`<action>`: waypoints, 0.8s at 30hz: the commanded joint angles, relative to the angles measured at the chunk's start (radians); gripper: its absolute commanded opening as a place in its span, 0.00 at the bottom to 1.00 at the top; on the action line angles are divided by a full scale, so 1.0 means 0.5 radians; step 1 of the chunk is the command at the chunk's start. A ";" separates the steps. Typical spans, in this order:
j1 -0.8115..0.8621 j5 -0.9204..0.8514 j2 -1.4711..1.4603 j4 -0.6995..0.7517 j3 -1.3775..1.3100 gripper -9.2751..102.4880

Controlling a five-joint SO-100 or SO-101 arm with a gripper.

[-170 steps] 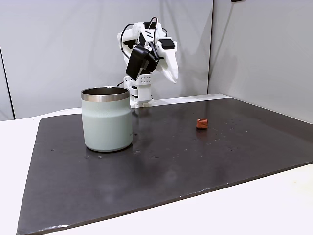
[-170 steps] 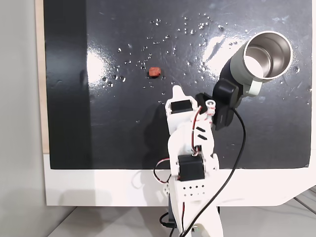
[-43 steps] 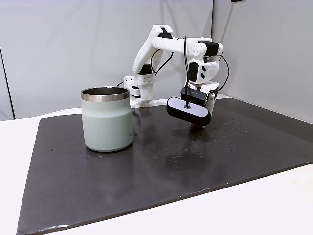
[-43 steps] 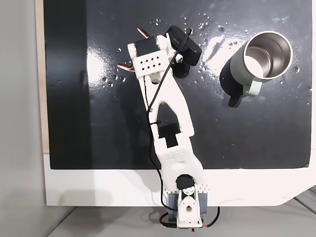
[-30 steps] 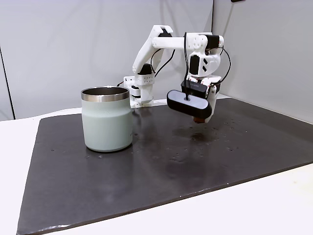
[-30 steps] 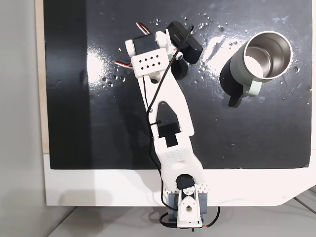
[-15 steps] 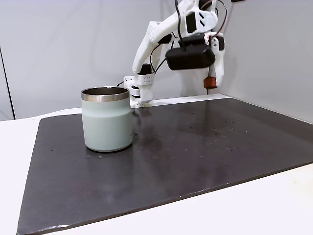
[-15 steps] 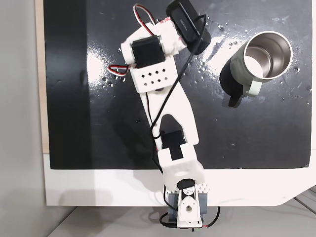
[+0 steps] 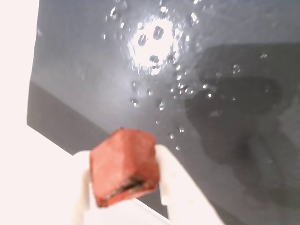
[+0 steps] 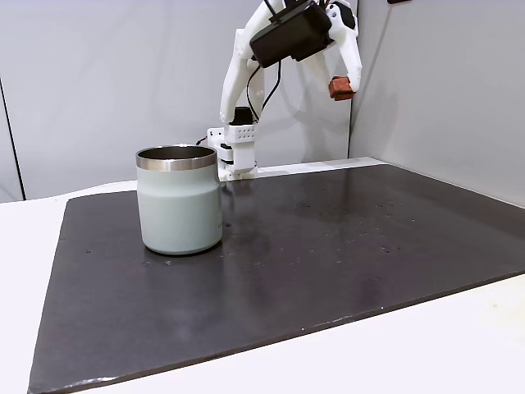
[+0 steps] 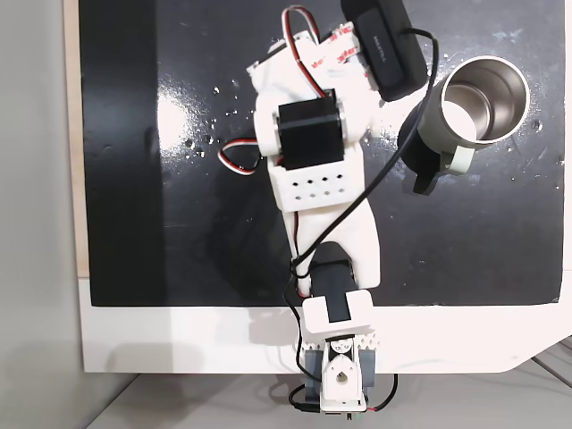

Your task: Grasp a cube and put it in the cup.

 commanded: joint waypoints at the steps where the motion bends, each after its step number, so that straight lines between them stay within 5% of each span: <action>1: 0.166 0.052 0.206 0.015 -0.120 0.14; 15: 1.108 -0.107 0.061 0.006 -0.417 0.13; 24: 1.371 -0.334 -0.399 0.003 -0.795 0.13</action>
